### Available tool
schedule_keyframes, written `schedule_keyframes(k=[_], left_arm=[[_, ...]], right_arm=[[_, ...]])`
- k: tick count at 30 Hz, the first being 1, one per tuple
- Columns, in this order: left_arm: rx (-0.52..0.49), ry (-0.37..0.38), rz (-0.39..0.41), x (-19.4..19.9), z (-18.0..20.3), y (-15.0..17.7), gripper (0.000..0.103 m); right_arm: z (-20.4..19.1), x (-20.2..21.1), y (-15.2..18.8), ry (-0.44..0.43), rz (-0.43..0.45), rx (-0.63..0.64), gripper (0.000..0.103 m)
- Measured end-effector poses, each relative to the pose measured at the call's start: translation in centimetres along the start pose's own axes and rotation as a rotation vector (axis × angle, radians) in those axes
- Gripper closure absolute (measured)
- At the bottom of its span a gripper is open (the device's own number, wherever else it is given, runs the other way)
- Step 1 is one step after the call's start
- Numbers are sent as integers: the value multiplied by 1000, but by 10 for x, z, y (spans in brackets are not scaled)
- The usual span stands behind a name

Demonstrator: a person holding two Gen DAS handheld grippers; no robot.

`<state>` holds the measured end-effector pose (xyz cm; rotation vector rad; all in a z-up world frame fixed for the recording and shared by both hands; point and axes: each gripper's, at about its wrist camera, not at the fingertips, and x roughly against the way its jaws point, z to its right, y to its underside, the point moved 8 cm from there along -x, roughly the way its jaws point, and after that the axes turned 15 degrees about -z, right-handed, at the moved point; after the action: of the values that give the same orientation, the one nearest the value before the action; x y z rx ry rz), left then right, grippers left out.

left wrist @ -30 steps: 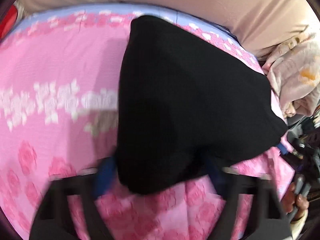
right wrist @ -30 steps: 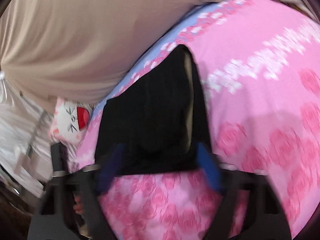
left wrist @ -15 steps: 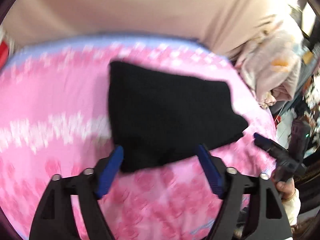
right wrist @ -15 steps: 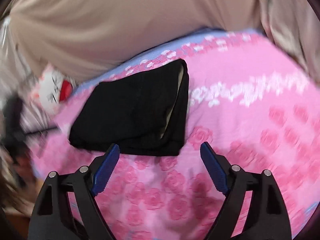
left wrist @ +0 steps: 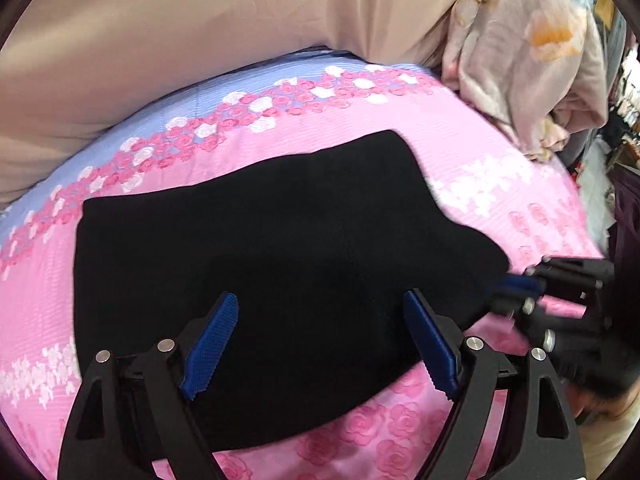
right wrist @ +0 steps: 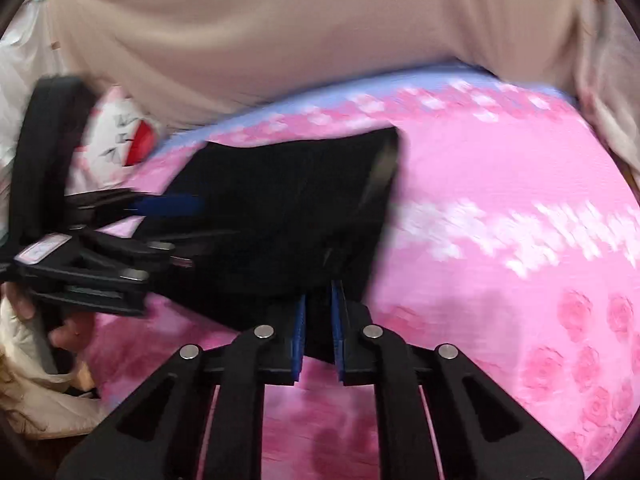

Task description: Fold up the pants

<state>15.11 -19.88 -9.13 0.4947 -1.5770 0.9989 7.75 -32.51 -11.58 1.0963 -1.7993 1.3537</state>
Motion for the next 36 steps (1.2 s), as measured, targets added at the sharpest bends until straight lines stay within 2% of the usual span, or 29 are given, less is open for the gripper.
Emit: schedule_keyframes(k=[1,3,4,6,8,10,12,14,15,16,17,19,20,21,22,24,26,27,28,29,31,32,34,36], left_arm=[[2,-22,-16,-9,-2,1,19],[7,-55,-57,-26,-6,6,18],[8,-64,-51,-27,-8,7,18],[16,-77,-31,-18,-9,7,19],[26,-83,27,0,-13,-3,19],[43,-130,59,6,-25,-18,18],[81,-159,43,-6,-44,-30,18],[132,-157,-55,-38,-67,-33,16],[143,-133,-65,-49,-73,-33,8],[149,-122,-35,-50,-78,-33,8],[138,-122,-27,-47,-78,-33,9],[135,-156,9,-22,-83,-30,14],[136,-158,55,-7,-87,-29,12],[142,-163,95,7,-95,-29,11],[166,-187,125,20,-109,-32,11],[203,-231,127,20,-137,-43,11],[242,-288,49,-12,-175,-57,11],[259,-316,11,-27,-188,-60,11],[281,-351,-49,-53,-208,-63,9],[284,-311,-84,-69,-216,-64,8],[338,-195,-84,-66,-225,-66,9],[341,-198,-51,-51,-227,-67,12],[340,-251,28,-14,-228,-61,15],[329,-209,100,24,-217,-42,15]], right_arm=[[13,-10,4,-23,-25,-39,91],[18,-6,6,-112,-18,-72,87],[18,1,4,-111,-9,-75,87],[26,31,-4,-56,69,-97,85],[21,61,-18,-87,141,-89,85],[-3,72,-44,-141,165,-23,85],[-25,60,-67,-174,139,30,85],[-37,22,-95,-190,70,66,86],[-33,-5,-107,-160,17,75,90],[-21,-33,-113,-88,-43,72,91],[3,-65,-117,2,-103,31,103],[18,-57,-119,-152,-85,-87,103],[16,-41,-119,-119,-53,-92,96],[5,-24,-122,-77,-17,-54,97],[-10,-12,-124,-94,-3,-11,97],[-53,-6,-133,-181,-13,71,96],[-77,-32,-144,-192,-74,130,97],[-78,-58,-148,-152,-131,142,97],[-63,-90,-151,-48,-196,127,101],[-46,-105,-156,15,-209,95,103],[-23,-103,-166,2,-189,-26,103],[-26,-81,-171,7,-128,-36,99],[-40,-47,-164,-7,-69,0,97],[-57,-11,-139,-35,-28,34,97]])
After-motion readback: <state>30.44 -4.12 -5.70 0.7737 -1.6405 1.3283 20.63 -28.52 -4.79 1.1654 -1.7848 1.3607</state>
